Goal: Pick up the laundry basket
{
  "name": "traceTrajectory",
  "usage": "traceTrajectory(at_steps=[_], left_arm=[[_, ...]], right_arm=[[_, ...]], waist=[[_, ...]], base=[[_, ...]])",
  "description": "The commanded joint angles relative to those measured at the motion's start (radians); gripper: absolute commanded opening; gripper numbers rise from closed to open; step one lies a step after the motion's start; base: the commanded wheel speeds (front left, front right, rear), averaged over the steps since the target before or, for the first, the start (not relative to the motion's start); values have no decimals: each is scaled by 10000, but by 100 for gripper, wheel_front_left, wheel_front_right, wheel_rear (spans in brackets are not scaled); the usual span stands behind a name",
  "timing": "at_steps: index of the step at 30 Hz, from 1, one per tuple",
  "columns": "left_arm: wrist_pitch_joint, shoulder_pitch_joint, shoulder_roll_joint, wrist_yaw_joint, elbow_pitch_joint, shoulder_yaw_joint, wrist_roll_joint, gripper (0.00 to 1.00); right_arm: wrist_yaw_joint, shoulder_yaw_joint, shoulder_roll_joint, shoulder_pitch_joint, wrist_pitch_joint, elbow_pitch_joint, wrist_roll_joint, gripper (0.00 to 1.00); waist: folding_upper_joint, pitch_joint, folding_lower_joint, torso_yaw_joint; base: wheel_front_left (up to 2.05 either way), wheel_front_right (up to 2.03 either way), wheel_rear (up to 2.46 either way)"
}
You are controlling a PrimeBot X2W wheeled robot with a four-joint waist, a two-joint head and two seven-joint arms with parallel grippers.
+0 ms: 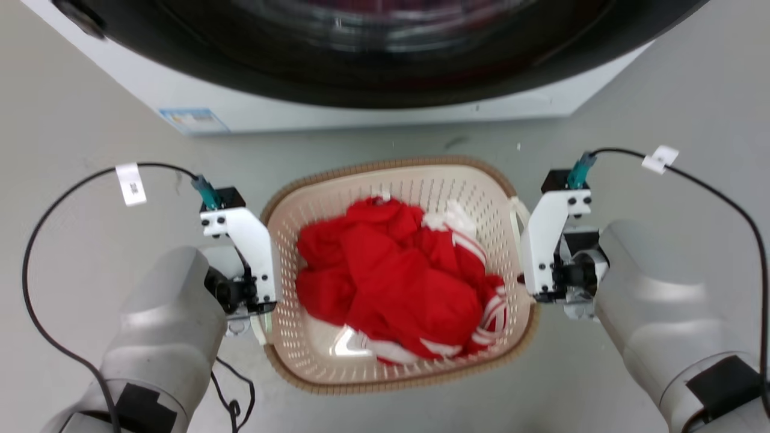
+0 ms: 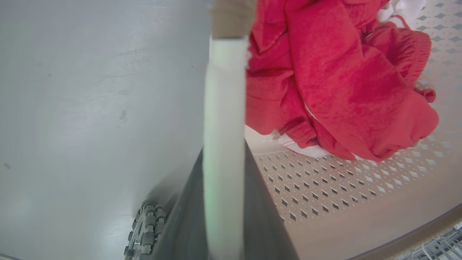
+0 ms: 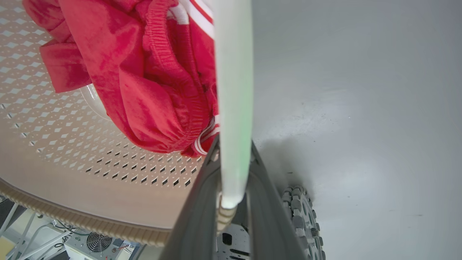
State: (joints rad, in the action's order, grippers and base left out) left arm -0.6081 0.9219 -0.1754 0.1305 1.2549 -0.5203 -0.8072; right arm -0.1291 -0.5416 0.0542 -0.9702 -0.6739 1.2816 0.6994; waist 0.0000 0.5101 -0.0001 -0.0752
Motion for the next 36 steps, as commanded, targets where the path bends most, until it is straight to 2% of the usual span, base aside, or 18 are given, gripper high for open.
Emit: traceTrajectory(at_steps=[1,18,36], left_arm=[[-57,-181,94,-1,-6,-28,-95,0],[-980,-1174,4,-1,153,-120,-745,0],[-1503,-2687,404,-11,271,-12,-1277,0]], right_arm=[[-28,-47,-73,126,-144,-15,132,0],[-30,-782,-86,1201,-1497,-122,1188,0],[-37,-1356,-139,2396,-2055,-14,1947,0]], waist=[[0,-643,1,31],[0,-3308,1,-124],[0,-5237,1,-88]], base=[[0,0,0],[0,0,0],[0,0,0]])
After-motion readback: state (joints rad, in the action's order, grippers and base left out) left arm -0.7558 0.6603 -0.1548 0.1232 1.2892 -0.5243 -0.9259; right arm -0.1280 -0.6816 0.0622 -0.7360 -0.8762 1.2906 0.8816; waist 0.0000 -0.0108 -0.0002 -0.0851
